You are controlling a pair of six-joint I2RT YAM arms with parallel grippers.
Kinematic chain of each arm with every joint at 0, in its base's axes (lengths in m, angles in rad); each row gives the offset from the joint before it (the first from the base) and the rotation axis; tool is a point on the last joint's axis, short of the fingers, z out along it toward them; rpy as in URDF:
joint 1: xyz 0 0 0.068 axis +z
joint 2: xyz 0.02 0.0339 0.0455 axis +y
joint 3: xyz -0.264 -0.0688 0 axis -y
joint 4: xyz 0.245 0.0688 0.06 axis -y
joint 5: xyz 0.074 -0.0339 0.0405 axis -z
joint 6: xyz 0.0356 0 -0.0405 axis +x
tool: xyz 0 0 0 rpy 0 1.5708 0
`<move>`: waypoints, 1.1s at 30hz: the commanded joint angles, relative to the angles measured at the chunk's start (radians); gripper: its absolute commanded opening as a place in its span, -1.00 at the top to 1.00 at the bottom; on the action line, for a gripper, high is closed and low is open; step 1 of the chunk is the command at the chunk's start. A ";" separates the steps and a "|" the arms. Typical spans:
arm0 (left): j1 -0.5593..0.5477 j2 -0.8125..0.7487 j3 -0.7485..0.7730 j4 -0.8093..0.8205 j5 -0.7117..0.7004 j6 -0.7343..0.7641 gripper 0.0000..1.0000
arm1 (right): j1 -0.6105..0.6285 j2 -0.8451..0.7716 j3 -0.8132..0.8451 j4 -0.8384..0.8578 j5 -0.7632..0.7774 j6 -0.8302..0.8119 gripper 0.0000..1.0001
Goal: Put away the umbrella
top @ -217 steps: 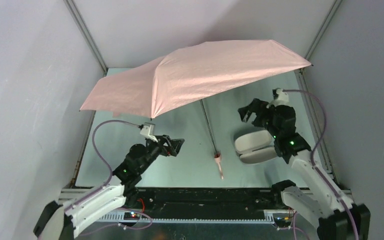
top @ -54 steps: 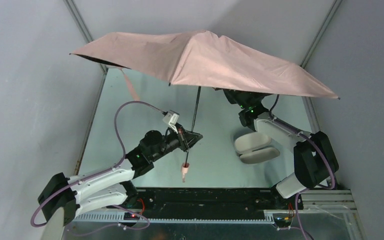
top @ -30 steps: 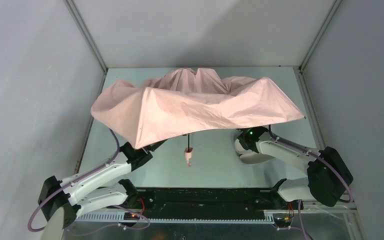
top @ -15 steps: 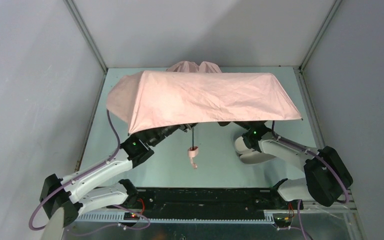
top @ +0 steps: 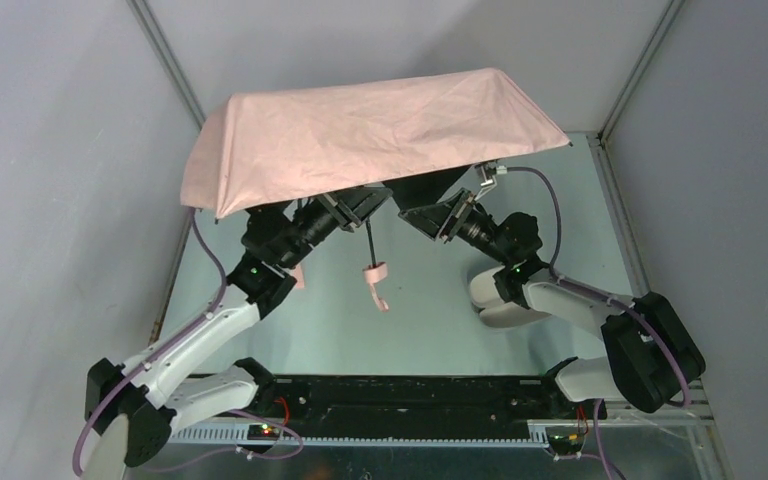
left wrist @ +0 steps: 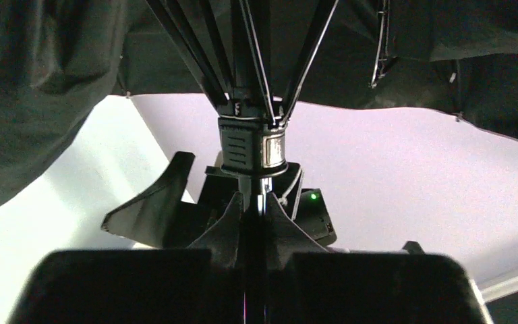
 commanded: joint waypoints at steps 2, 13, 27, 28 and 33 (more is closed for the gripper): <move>-0.039 0.063 0.045 0.162 0.092 -0.079 1.00 | -0.007 -0.018 0.074 0.058 0.019 0.000 -0.99; -0.085 0.110 0.076 0.113 0.103 -0.061 1.00 | -0.022 -0.042 0.181 -0.043 0.068 -0.019 -0.99; -0.086 0.072 0.117 -0.040 0.036 0.036 1.00 | -0.173 -0.137 0.111 -0.006 0.049 0.058 -0.99; -0.079 0.067 0.117 -0.045 0.040 0.034 1.00 | -0.193 -0.140 0.099 -0.001 0.045 0.065 -0.99; -0.074 0.094 0.131 -0.028 0.082 0.008 1.00 | -0.186 -0.101 0.123 0.043 0.004 0.081 -0.99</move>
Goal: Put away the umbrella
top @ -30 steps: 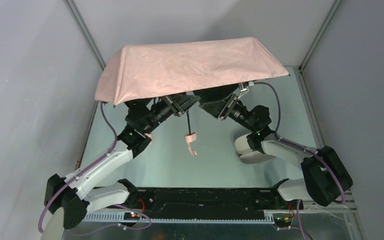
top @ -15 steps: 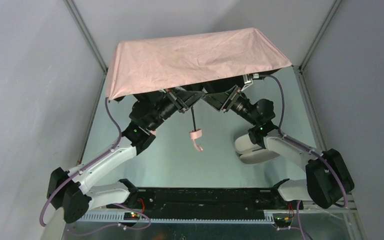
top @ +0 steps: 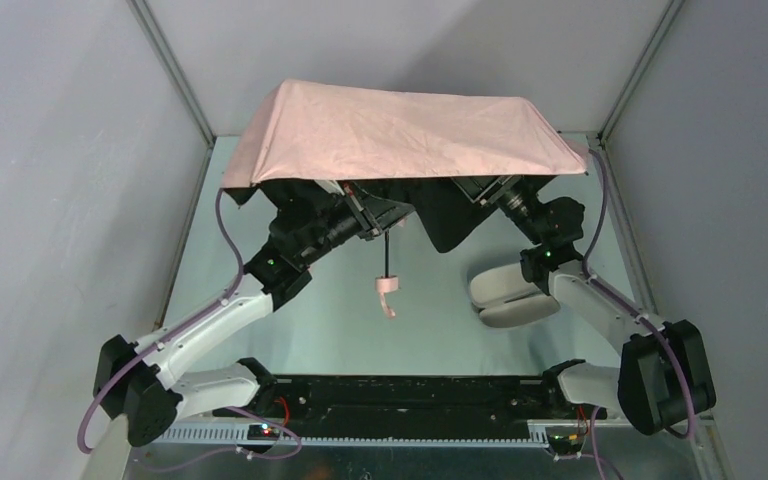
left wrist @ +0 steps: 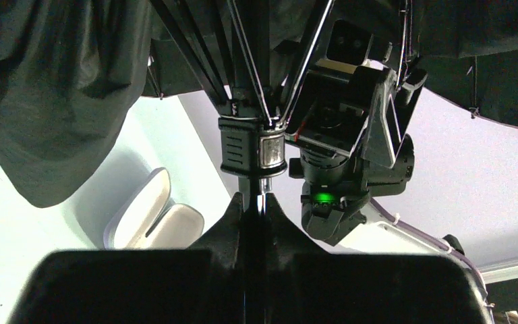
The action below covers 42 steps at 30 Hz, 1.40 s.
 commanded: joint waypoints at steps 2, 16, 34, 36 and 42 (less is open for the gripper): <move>-0.012 0.016 0.078 0.114 0.083 -0.013 1.00 | 0.060 0.037 0.049 0.053 -0.013 0.002 -0.99; -0.130 0.169 0.172 0.202 0.208 -0.016 1.00 | 0.121 0.120 0.166 -0.045 0.069 -0.036 -0.99; -0.199 0.107 0.018 0.021 0.090 0.115 -0.29 | 0.093 0.099 0.170 -0.008 0.152 -0.031 0.88; -0.213 0.091 -0.055 0.078 0.069 0.107 -0.35 | 0.091 0.110 0.170 0.018 0.164 -0.019 0.88; -0.251 0.044 -0.229 0.201 -0.040 0.110 -0.28 | 0.100 0.146 0.170 0.060 0.172 0.008 0.90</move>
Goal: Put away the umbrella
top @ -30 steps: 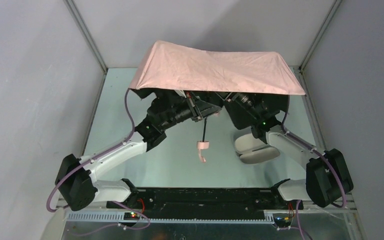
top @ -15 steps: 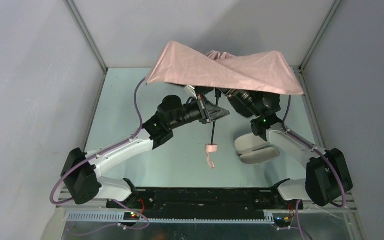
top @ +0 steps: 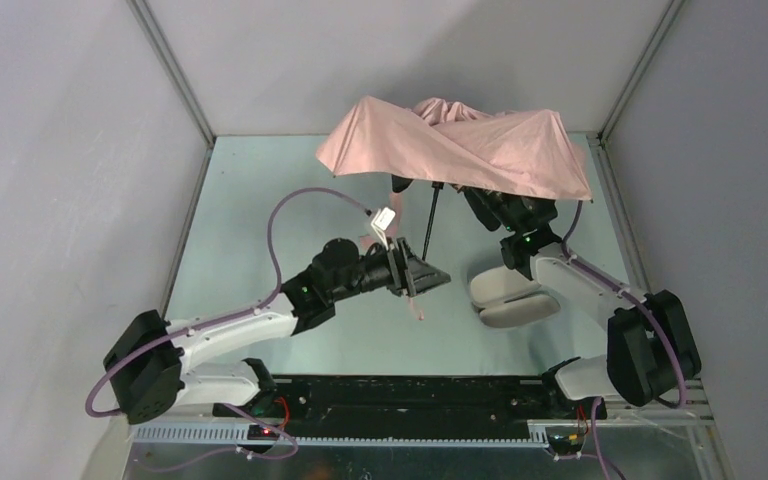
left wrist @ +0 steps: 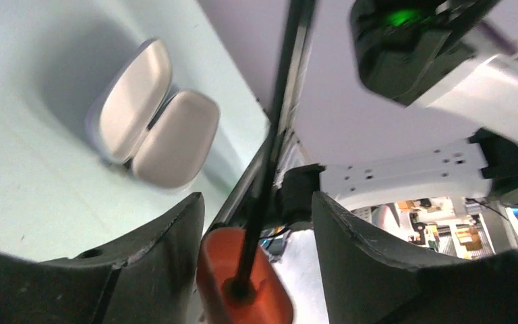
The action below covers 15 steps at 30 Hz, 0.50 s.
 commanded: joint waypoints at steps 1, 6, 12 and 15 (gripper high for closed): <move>-0.022 -0.047 -0.102 0.140 -0.089 0.013 -0.22 | 0.007 0.017 0.039 0.118 0.040 0.004 0.90; -0.024 -0.059 -0.098 0.125 -0.125 0.065 0.80 | 0.028 0.025 0.039 0.045 0.026 -0.031 0.09; 0.010 -0.138 -0.104 0.044 -0.202 0.096 1.00 | 0.037 0.016 -0.052 -0.166 0.012 -0.098 -0.76; 0.062 -0.164 -0.121 0.044 -0.203 0.093 1.00 | 0.043 0.039 -0.133 -0.115 -0.033 -0.089 -0.91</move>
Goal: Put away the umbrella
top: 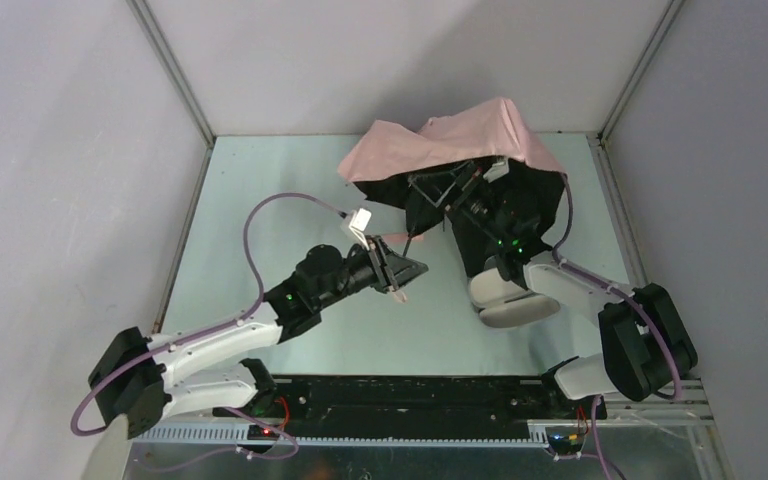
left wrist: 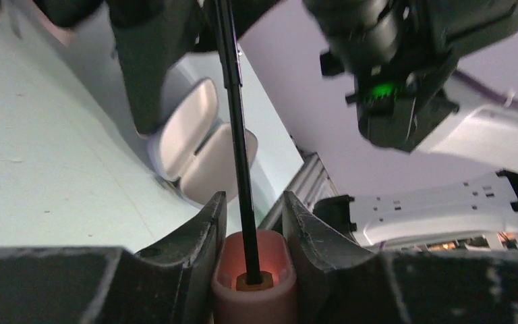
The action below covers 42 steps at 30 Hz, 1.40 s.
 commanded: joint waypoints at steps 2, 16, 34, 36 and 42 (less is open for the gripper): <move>0.085 -0.073 -0.011 0.032 -0.039 0.052 1.00 | 0.022 0.010 -0.140 0.009 -0.077 -0.017 -0.97; 0.205 -0.025 -0.144 0.110 -0.068 -0.017 1.00 | 0.193 -0.113 -0.171 -0.402 -0.147 -0.162 -0.99; 0.169 0.179 -0.206 0.220 -0.102 -0.063 1.00 | 0.036 -0.523 -0.077 -1.041 -0.131 -0.325 -0.99; 0.132 0.174 -0.203 0.156 -0.139 -0.049 0.91 | -0.064 -0.535 0.013 -1.121 -0.108 -0.389 -0.99; 0.103 0.065 -0.178 -0.052 -0.104 0.006 -0.50 | -0.257 -0.439 0.176 -1.231 0.005 -0.525 -0.99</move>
